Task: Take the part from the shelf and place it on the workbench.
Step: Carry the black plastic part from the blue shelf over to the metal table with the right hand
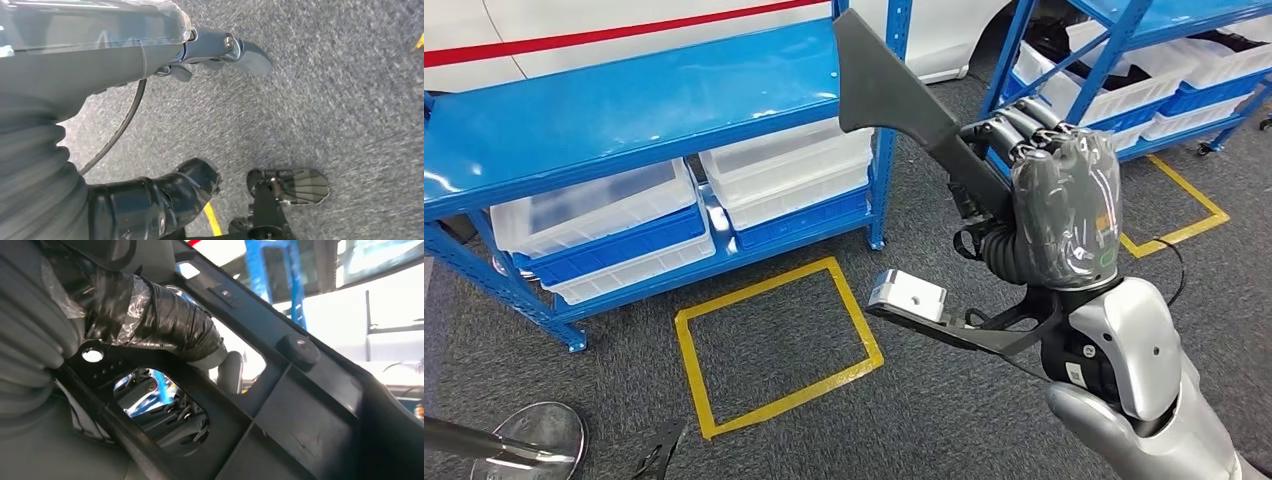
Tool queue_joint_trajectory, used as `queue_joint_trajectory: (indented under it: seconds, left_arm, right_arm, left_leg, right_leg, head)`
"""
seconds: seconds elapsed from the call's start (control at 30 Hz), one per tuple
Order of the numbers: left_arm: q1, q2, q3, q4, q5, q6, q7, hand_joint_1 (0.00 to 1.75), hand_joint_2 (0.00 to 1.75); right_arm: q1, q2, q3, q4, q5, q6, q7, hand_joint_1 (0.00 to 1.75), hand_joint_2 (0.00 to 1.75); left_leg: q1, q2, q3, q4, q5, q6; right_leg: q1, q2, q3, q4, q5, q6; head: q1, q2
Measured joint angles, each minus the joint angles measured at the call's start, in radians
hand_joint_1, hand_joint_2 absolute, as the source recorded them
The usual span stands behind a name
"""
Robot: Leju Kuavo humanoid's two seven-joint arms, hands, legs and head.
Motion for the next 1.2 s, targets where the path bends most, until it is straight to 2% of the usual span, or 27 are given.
queue_joint_trajectory:
  seconds: [0.07, 0.1, 0.13, 0.2, 0.23, 0.27, 0.3, 0.37, 0.43, 0.47, 0.5, 0.57, 0.6, 0.63, 0.7, 0.73, 0.77, 0.8, 0.83, 0.87, 0.93, 0.97, 1.0, 1.07, 1.1, 1.13, 1.2]
  left_arm:
    - [0.002, -0.001, 0.001, 0.000, 0.001, 0.000, 0.000, 0.00, 1.75]
    - [0.005, -0.001, 0.002, 0.000, 0.001, 0.000, 0.000, 0.00, 1.75]
    - [0.007, -0.001, 0.003, 0.001, 0.002, -0.003, 0.000, 0.00, 1.75]
    - [0.010, 0.001, 0.005, 0.001, 0.001, -0.014, -0.001, 0.00, 1.75]
    - [0.009, 0.003, 0.005, 0.001, 0.000, -0.021, -0.002, 0.00, 1.75]
    - [0.008, 0.006, 0.005, 0.001, 0.000, -0.026, -0.002, 0.00, 1.75]
    - [0.007, 0.008, 0.005, 0.001, 0.000, -0.029, -0.003, 0.00, 1.75]
    - [0.004, 0.013, 0.006, 0.001, 0.000, -0.031, -0.003, 0.00, 1.75]
    - [0.002, 0.019, 0.006, 0.000, 0.000, -0.031, -0.004, 0.00, 1.75]
    - [0.001, 0.021, 0.006, 0.000, 0.000, -0.032, -0.004, 0.00, 1.75]
    - [0.000, 0.023, 0.006, -0.001, 0.000, -0.033, -0.004, 0.00, 1.75]
    - [0.000, 0.021, 0.006, 0.000, 0.000, -0.035, -0.005, 0.00, 1.75]
    - [-0.001, 0.021, 0.007, 0.000, 0.000, -0.035, -0.005, 0.00, 1.75]
    - [0.000, 0.021, 0.007, 0.000, 0.000, -0.035, -0.005, 0.00, 1.75]
    - [0.001, 0.021, 0.009, 0.000, -0.001, -0.035, -0.005, 0.00, 1.75]
    - [0.001, 0.022, 0.009, 0.000, -0.001, -0.035, -0.005, 0.00, 1.75]
    - [0.001, 0.022, 0.009, 0.000, -0.001, -0.035, -0.005, 0.00, 1.75]
    - [0.001, 0.022, 0.009, 0.000, -0.001, -0.035, -0.005, 0.00, 1.75]
    - [0.000, 0.022, 0.009, 0.000, -0.001, -0.035, -0.005, 0.00, 1.75]
    - [0.000, 0.022, 0.009, 0.000, -0.001, -0.035, -0.005, 0.00, 1.75]
    - [-0.002, 0.022, 0.009, -0.001, -0.001, -0.035, -0.005, 0.00, 1.75]
    - [-0.002, 0.023, 0.009, -0.001, -0.001, -0.035, -0.005, 0.00, 1.75]
    - [-0.002, 0.023, 0.010, -0.001, 0.000, -0.036, -0.005, 0.00, 1.75]
    - [-0.002, 0.022, 0.010, -0.001, 0.000, -0.038, -0.005, 0.00, 1.75]
    - [-0.001, 0.022, 0.011, -0.001, 0.000, -0.039, -0.005, 0.00, 1.75]
    - [0.000, 0.022, 0.011, -0.001, 0.000, -0.039, -0.006, 0.00, 1.75]
    - [0.003, 0.022, 0.013, -0.001, 0.004, -0.040, -0.009, 0.00, 1.75]
  right_arm:
    - [-0.003, -0.001, -0.001, 0.000, -0.002, 0.001, -0.001, 1.75, 1.75]
    - [-0.004, -0.002, -0.001, 0.000, -0.004, 0.002, -0.001, 1.75, 1.75]
    - [-0.006, -0.001, -0.001, 0.001, -0.008, 0.005, -0.002, 1.75, 1.75]
    - [-0.011, 0.001, 0.001, 0.002, -0.013, 0.012, -0.002, 1.75, 1.75]
    - [-0.014, 0.002, 0.002, 0.003, -0.014, 0.016, -0.002, 1.75, 1.75]
    - [-0.016, 0.002, 0.003, 0.004, -0.014, 0.019, -0.002, 1.75, 1.75]
    - [-0.019, 0.003, 0.004, 0.007, -0.014, 0.021, -0.002, 1.75, 1.75]
    - [-0.022, 0.003, 0.006, 0.011, -0.014, 0.023, -0.002, 1.75, 1.75]
    - [-0.025, 0.005, 0.006, 0.013, -0.014, 0.023, -0.001, 1.75, 1.75]
    - [-0.026, 0.007, 0.006, 0.014, -0.014, 0.023, -0.001, 1.75, 1.75]
    - [-0.028, 0.008, 0.006, 0.015, -0.014, 0.023, -0.001, 1.75, 1.75]
    - [-0.030, 0.008, 0.007, 0.017, -0.014, 0.023, -0.001, 1.75, 1.75]
    - [-0.031, 0.008, 0.007, 0.019, -0.014, 0.024, -0.001, 1.75, 1.75]
    - [-0.032, 0.007, 0.007, 0.020, -0.014, 0.024, -0.001, 1.75, 1.75]
    - [-0.033, 0.007, 0.007, 0.023, -0.014, 0.025, -0.001, 1.75, 1.75]
    - [-0.033, 0.007, 0.007, 0.025, -0.014, 0.025, -0.001, 1.75, 1.75]
    - [-0.033, 0.008, 0.008, 0.026, -0.014, 0.025, -0.001, 1.75, 1.75]
    - [-0.033, 0.008, 0.008, 0.028, -0.014, 0.025, -0.001, 1.75, 1.75]
    - [-0.033, 0.008, 0.009, 0.030, -0.014, 0.025, -0.001, 1.75, 1.75]
    - [-0.033, 0.008, 0.009, 0.031, -0.014, 0.025, -0.001, 1.75, 1.75]
    - [-0.037, 0.009, 0.009, 0.033, -0.014, 0.025, -0.001, 1.75, 1.75]
    - [-0.039, 0.010, 0.009, 0.033, -0.014, 0.025, -0.001, 1.75, 1.75]
    - [-0.042, 0.010, 0.009, 0.034, -0.014, 0.025, -0.001, 1.75, 1.75]
    - [-0.044, 0.010, 0.009, 0.036, -0.015, 0.026, -0.001, 1.75, 1.75]
    - [-0.046, 0.010, 0.009, 0.037, -0.015, 0.027, -0.001, 1.75, 1.75]
    - [-0.047, 0.011, 0.010, 0.038, -0.016, 0.027, -0.001, 1.75, 1.75]
    - [-0.050, 0.014, 0.013, 0.041, -0.017, 0.029, -0.001, 1.75, 1.75]
  left_leg:
    - [0.005, -0.002, -0.007, -0.005, 0.007, -0.015]
    - [0.008, -0.018, -0.016, 0.008, -0.017, -0.021]
    - [0.009, -0.041, -0.027, 0.038, -0.060, -0.025]
    - [0.008, -0.082, -0.054, 0.152, -0.171, -0.025]
    - [0.007, -0.089, -0.062, 0.214, -0.204, -0.023]
    - [0.005, -0.091, -0.061, 0.260, -0.212, -0.019]
    - [0.003, -0.093, -0.045, 0.277, -0.197, -0.014]
    - [-0.004, -0.107, 0.034, 0.214, -0.145, 0.003]
    - [-0.012, -0.142, 0.152, 0.064, -0.148, 0.019]
    - [-0.015, -0.155, 0.191, 0.005, -0.162, 0.023]
    - [-0.017, -0.158, 0.213, -0.034, -0.173, 0.025]
    - [-0.016, -0.141, 0.205, -0.049, -0.157, 0.030]
    - [-0.014, -0.129, 0.197, -0.053, -0.144, 0.036]
    - [-0.012, -0.116, 0.186, -0.056, -0.129, 0.043]
    - [-0.013, -0.091, 0.156, -0.055, -0.104, 0.051]
    - [-0.013, -0.078, 0.139, -0.052, -0.093, 0.051]
    - [-0.013, -0.065, 0.122, -0.048, -0.082, 0.050]
    - [-0.013, -0.052, 0.104, -0.042, -0.074, 0.047]
    - [-0.013, -0.040, 0.085, -0.034, -0.066, 0.043]
    - [-0.012, -0.029, 0.068, -0.026, -0.060, 0.039]
    - [-0.013, -0.013, 0.044, -0.009, -0.051, 0.028]
    - [-0.013, -0.005, 0.039, -0.006, -0.045, 0.022]
    - [-0.013, 0.002, 0.035, -0.005, -0.037, 0.015]
    - [-0.008, 0.016, 0.030, -0.010, -0.022, 0.000]
    - [-0.005, 0.007, 0.023, -0.005, -0.030, -0.007]
    - [-0.002, -0.013, 0.015, 0.011, -0.054, -0.012]
    - [0.000, -0.068, -0.016, 0.107, -0.148, -0.016]
  right_leg:
    - [0.003, 0.011, -0.019, -0.011, 0.023, -0.026]
    - [0.003, 0.017, -0.030, -0.013, 0.038, -0.039]
    - [0.002, 0.023, -0.043, -0.016, 0.053, -0.049]
    - [0.006, 0.039, -0.076, -0.015, 0.083, -0.062]
    - [0.010, 0.049, -0.095, -0.013, 0.097, -0.065]
    - [0.014, 0.060, -0.115, -0.011, 0.111, -0.066]
    - [0.017, 0.071, -0.135, -0.009, 0.126, -0.067]
    - [0.020, 0.094, -0.169, -0.005, 0.153, -0.065]
    - [0.023, 0.112, -0.194, -0.002, 0.179, -0.059]
    - [0.022, 0.120, -0.200, -0.003, 0.192, -0.054]
    - [0.021, 0.128, -0.204, -0.007, 0.206, -0.048]
    - [0.021, 0.137, -0.209, -0.019, 0.226, -0.037]
    - [0.021, 0.126, -0.216, -0.012, 0.211, -0.033]
    - [0.020, 0.108, -0.227, 0.012, 0.174, -0.029]
    - [0.010, 0.067, -0.255, 0.121, 0.062, -0.019]
    - [0.004, 0.059, -0.267, 0.189, 0.024, -0.012]
    - [-0.002, 0.056, -0.272, 0.248, 0.012, -0.005]
    - [-0.007, 0.054, -0.266, 0.283, 0.026, 0.001]
    - [-0.011, 0.051, -0.243, 0.285, 0.054, 0.006]
    - [-0.015, 0.042, -0.200, 0.252, 0.078, 0.009]
    - [-0.013, 0.004, -0.086, 0.114, 0.060, 0.008]
    - [-0.007, -0.011, -0.044, 0.053, 0.037, 0.003]
    - [0.000, -0.019, -0.023, 0.013, 0.018, -0.005]
    - [0.009, -0.008, -0.027, -0.010, 0.029, -0.026]
    - [0.010, 0.000, -0.036, -0.015, 0.042, -0.036]
    - [0.009, 0.007, -0.046, -0.020, 0.055, -0.047]
    - [0.010, 0.025, -0.073, -0.025, 0.080, -0.063]
  head:
    - [0.001, 0.000]
    - [0.001, 0.000]
    - [0.001, 0.000]
    - [0.000, 0.000]
    - [-0.001, 0.000]
    - [-0.001, 0.000]
    - [-0.001, 0.000]
    - [-0.001, 0.000]
    - [0.000, 0.000]
    - [0.000, 0.000]
    - [0.000, 0.000]
    - [0.000, 0.000]
    - [0.001, 0.000]
    - [0.002, 0.000]
    - [0.004, 0.000]
    - [0.004, 0.000]
    - [0.004, 0.000]
    - [0.005, 0.000]
    - [0.005, 0.000]
    - [0.004, 0.000]
    - [0.004, 0.000]
    - [0.004, 0.000]
    - [0.003, 0.000]
    - [0.004, 0.000]
    - [0.003, 0.000]
    - [0.003, 0.000]
    - [0.002, 0.000]
